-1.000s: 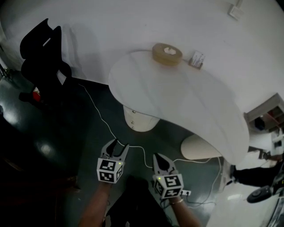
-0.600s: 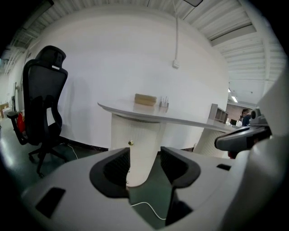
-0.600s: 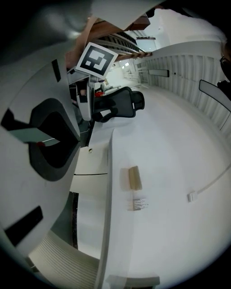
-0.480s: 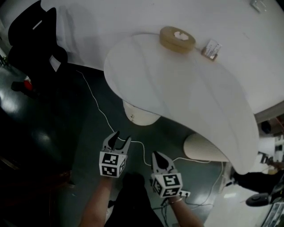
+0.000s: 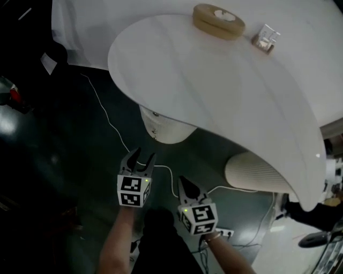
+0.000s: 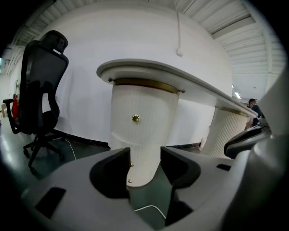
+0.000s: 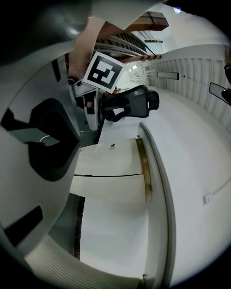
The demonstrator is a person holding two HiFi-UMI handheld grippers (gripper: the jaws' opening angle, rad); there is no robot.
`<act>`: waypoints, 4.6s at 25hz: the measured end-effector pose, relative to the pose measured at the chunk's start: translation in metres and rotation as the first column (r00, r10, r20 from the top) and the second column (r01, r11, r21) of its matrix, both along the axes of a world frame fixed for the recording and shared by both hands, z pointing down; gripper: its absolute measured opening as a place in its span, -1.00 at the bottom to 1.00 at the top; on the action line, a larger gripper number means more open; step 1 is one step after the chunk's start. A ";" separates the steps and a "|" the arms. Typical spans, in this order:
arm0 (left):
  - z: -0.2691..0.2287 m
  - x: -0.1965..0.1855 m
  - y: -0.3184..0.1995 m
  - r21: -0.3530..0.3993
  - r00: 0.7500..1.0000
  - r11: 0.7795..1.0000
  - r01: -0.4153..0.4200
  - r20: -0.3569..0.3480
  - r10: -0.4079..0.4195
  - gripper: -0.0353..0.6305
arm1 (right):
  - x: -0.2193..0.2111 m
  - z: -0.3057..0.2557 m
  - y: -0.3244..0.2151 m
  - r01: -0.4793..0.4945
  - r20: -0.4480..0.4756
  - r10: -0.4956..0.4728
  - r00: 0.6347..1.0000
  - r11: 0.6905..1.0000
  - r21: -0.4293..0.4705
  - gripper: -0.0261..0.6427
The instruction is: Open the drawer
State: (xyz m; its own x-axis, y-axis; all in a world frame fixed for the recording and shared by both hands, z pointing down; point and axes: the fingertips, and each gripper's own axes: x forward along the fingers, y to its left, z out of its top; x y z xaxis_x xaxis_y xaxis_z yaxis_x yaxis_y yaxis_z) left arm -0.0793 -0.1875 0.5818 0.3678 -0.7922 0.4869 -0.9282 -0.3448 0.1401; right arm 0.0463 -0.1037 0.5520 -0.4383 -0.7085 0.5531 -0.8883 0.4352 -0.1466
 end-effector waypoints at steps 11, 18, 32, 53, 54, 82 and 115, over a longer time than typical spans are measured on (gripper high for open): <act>0.085 0.003 -0.034 -0.020 1.000 1.000 0.006 0.023 -0.006 -0.28 | 0.005 0.068 -0.016 0.005 -0.021 -0.004 1.000 1.000 0.022 -0.91; 0.124 0.008 -0.066 -0.043 0.999 0.999 -0.008 0.042 0.010 -0.28 | 0.012 0.099 -0.040 -0.008 -0.025 0.009 1.000 0.999 0.034 -0.91; 0.187 0.018 -0.122 -0.094 0.996 0.994 -0.057 0.068 0.064 -0.29 | 0.012 0.135 -0.073 -0.010 -0.025 0.012 1.000 0.996 0.088 -0.91; 0.203 0.015 -0.124 -0.187 0.989 0.979 -0.081 0.105 0.102 -0.58 | 0.016 0.140 -0.060 -0.050 -0.003 0.050 0.999 0.998 0.040 -0.91; 0.203 0.014 -0.121 -0.190 0.989 0.978 -0.081 0.110 0.103 -0.58 | 0.015 0.138 -0.059 -0.051 0.000 0.051 0.999 0.998 0.038 -0.91; 0.215 -0.036 -0.015 -0.325 0.980 0.945 -0.011 0.184 0.074 -0.58 | -0.004 0.114 -0.002 -0.031 0.010 0.031 0.999 0.998 -0.052 -0.91; 0.222 -0.067 0.053 -0.452 0.973 0.891 0.039 0.220 0.069 -0.58 | 0.001 0.098 0.046 -0.047 0.003 0.048 0.999 0.990 -0.130 -0.91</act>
